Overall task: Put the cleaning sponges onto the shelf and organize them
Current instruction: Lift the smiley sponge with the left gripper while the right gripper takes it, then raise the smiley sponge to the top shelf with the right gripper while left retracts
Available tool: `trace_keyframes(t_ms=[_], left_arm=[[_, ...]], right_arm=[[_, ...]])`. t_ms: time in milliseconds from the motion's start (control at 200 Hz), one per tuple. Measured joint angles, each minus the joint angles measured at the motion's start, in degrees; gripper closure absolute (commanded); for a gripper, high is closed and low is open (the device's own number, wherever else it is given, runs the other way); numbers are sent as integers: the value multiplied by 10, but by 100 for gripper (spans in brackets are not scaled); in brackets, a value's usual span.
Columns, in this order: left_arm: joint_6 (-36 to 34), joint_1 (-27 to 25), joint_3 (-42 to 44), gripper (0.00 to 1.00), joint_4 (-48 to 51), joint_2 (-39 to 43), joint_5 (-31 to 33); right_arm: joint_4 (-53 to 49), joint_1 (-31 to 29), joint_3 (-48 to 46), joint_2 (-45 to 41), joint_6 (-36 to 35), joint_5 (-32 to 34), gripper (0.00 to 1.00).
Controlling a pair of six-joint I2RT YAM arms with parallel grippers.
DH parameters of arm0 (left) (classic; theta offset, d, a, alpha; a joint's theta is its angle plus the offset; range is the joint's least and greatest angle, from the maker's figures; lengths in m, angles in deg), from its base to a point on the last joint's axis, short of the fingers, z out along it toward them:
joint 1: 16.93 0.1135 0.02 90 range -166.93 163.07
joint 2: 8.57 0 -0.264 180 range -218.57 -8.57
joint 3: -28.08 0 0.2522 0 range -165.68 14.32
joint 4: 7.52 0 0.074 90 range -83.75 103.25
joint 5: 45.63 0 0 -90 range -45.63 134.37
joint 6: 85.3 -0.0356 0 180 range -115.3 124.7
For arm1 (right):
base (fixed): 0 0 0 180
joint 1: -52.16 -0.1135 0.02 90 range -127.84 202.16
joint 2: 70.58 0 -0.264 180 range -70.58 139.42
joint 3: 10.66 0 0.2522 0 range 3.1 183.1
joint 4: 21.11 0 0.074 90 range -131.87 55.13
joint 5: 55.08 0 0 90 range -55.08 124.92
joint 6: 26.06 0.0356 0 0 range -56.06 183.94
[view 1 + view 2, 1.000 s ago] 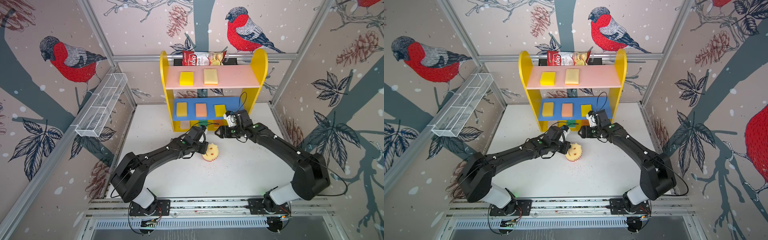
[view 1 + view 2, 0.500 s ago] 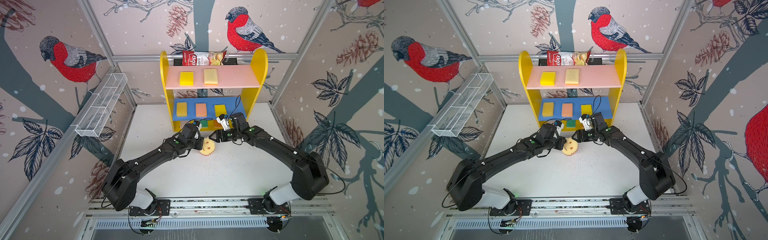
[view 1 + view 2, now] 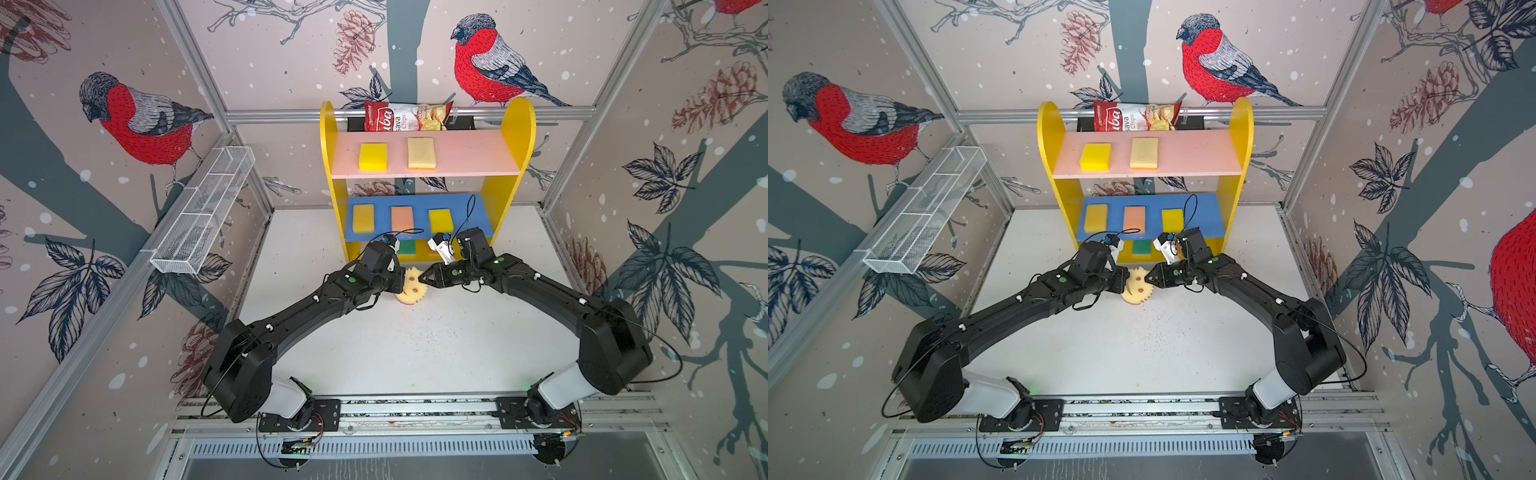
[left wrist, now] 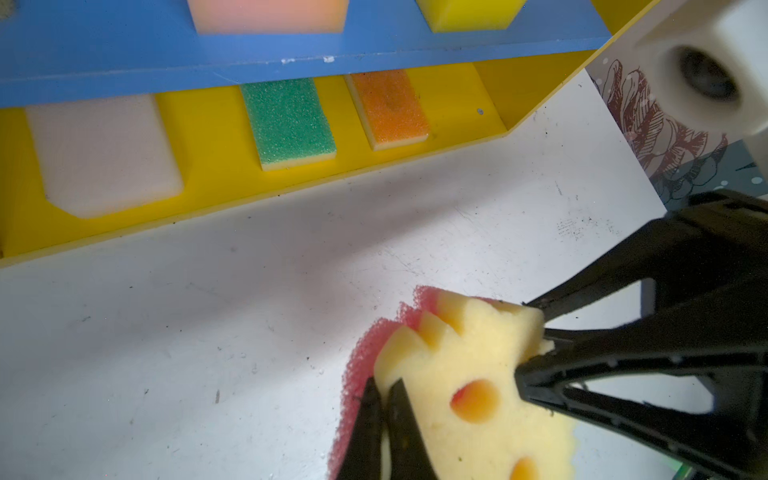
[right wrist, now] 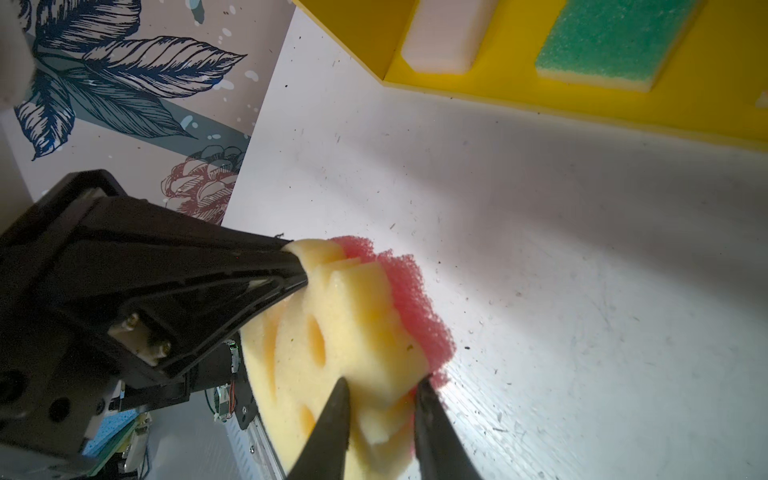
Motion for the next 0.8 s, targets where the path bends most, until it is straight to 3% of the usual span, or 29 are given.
trace_keyframes(t_ms=[90, 235, 315, 485, 660, 800], left_arm=[[0, 0, 0, 99, 1, 1, 6], [0, 0, -1, 43, -4, 13, 14], [2, 0, 3, 29, -18, 41, 16], [-2, 0, 58, 13, -84, 151, 52], [-23, 0, 105, 10, -125, 275, 160], [-45, 0, 116, 10, -128, 326, 241]], right_arm=[[-1, -1, 7, 7, 2, 0, 95], [-18, -1, 35, 8, 0, 8, 100], [-37, 0, 64, 6, -7, 20, 100], [-75, 21, 145, -19, -35, 62, 100], [-108, 64, 222, -68, -58, 146, 100], [-105, 96, 290, -99, -60, 229, 100]])
